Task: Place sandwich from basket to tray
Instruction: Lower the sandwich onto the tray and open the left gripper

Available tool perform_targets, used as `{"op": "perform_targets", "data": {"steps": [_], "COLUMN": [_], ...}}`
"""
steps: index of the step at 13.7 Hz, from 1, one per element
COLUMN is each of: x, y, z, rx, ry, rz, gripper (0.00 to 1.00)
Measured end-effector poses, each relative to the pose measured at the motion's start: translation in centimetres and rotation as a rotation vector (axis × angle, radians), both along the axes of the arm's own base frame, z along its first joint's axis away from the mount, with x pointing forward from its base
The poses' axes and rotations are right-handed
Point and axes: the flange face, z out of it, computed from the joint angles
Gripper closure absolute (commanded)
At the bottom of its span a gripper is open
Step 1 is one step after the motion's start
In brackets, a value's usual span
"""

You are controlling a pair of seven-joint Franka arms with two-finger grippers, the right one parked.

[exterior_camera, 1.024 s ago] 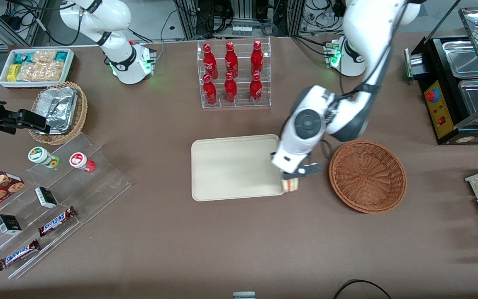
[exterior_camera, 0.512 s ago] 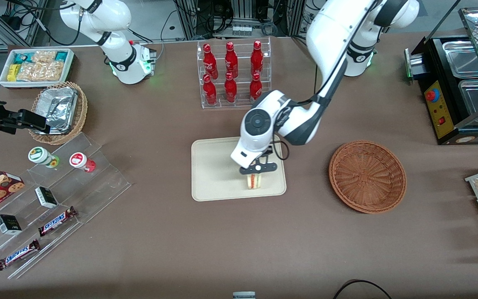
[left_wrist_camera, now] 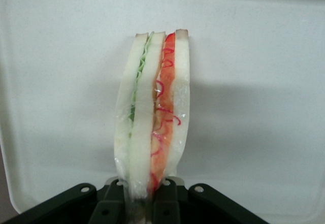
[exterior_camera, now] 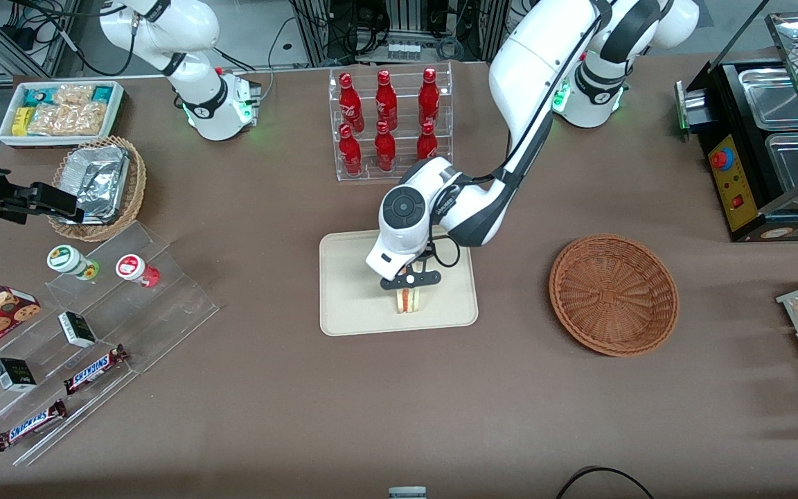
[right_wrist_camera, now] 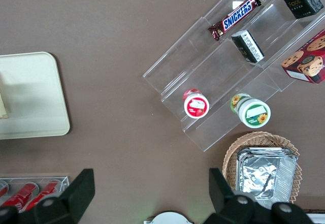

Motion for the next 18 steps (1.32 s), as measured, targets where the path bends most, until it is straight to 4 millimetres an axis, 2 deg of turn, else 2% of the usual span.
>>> {"op": "perform_targets", "data": {"steps": [3, 5, 9, 11, 13, 16, 18], "x": [0.0, -0.1, -0.4, -0.1, 0.7, 1.9, 2.9], "y": [0.0, -0.1, -0.5, -0.8, -0.7, -0.4, 0.5], "z": [-0.4, -0.4, -0.3, 0.5, 2.4, 6.5, 9.2], "rx": [0.006, 0.007, 0.005, -0.003, -0.001, 0.004, -0.009], "ry": [0.004, 0.005, 0.002, -0.006, -0.009, -0.015, -0.039], "rz": [0.023, 0.028, 0.027, 0.026, 0.032, 0.040, 0.033], "gripper": [1.00, 0.01, 0.00, 0.00, 0.00, 0.00, 0.00]}}
